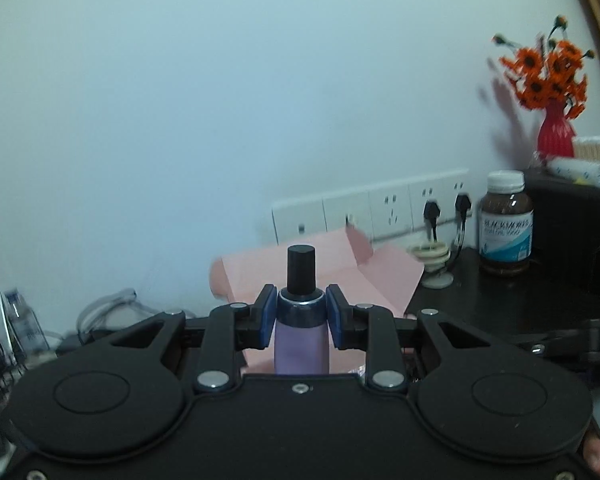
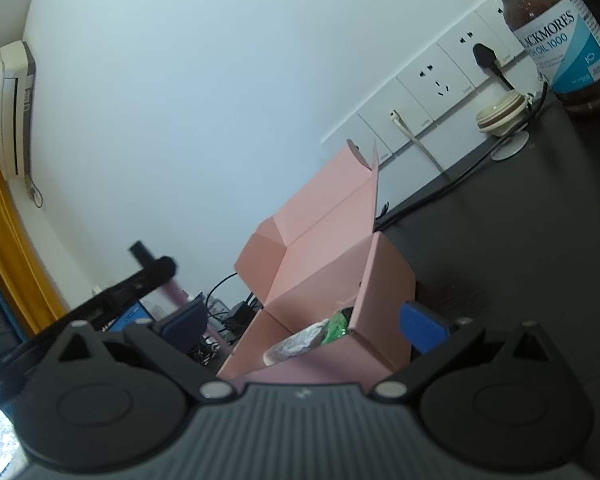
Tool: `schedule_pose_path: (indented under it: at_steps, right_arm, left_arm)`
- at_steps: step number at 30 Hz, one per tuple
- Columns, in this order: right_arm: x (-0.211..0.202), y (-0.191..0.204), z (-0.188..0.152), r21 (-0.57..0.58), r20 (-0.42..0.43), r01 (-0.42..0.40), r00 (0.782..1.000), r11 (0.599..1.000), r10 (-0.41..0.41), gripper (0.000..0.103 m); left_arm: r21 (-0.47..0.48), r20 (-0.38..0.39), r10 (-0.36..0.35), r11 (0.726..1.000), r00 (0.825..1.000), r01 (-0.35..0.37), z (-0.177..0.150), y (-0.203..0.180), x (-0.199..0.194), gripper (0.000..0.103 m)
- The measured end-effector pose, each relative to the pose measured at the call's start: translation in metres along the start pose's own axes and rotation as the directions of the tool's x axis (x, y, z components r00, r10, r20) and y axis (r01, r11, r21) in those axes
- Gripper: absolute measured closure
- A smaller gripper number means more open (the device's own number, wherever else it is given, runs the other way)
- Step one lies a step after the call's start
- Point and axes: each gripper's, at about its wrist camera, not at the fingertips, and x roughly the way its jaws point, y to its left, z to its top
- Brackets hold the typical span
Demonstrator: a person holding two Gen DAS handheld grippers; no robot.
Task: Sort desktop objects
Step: 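Lift the lilac bottle toward the pink box with the left gripper, then lower the lilac bottle into the pink box and open the left gripper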
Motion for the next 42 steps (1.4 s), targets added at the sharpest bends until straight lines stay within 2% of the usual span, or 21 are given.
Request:
schedule_pose_path:
  at_steps: [3, 7, 18, 26, 28, 35, 42]
  right_arm:
    - [-0.001, -0.001, 0.000, 0.009, 0.002, -0.003, 1.000, 1.000, 0.003, 0.001]
    - [-0.001, 0.000, 0.000, 0.007, 0.000, -0.009, 1.000, 1.000, 0.009, 0.001]
    - [0.002, -0.001, 0.002, 0.005, -0.004, -0.014, 1.000, 1.000, 0.014, 0.001]
    - [0.000, -0.005, 0.004, 0.027, 0.008, 0.007, 1.000, 1.000, -0.008, 0.001]
    - [0.000, -0.006, 0.004, 0.034, 0.011, 0.011, 1.000, 0.999, -0.012, 0.001]
    - [0.000, -0.006, 0.003, 0.031, 0.013, 0.007, 1.000, 0.999, -0.007, 0.001]
    - [-0.001, -0.007, 0.002, 0.044, 0.022, 0.010, 1.000, 0.999, -0.011, 0.001]
  left_arm:
    - [-0.023, -0.061, 0.013, 1.000, 0.998, -0.014, -0.007, 0.004, 0.016, 0.076]
    - [-0.025, -0.097, 0.021, 0.999, 0.995, -0.024, -0.015, 0.010, 0.018, 0.076]
    - [0.060, -0.099, 0.029, 0.998, 0.995, -0.023, -0.020, -0.008, 0.014, 0.076]
    - [0.053, -0.170, -0.012, 0.998, 0.985, 0.022, -0.021, -0.015, 0.038, 0.076]
    - [0.072, -0.167, 0.005, 0.997, 0.986, 0.007, -0.025, -0.019, 0.042, 0.076]
    - [0.088, -0.185, -0.007, 0.996, 0.983, 0.023, -0.028, -0.028, 0.050, 0.075]
    - [0.099, -0.245, -0.060, 0.991, 0.968, 0.086, -0.033, -0.041, 0.061, 0.069]
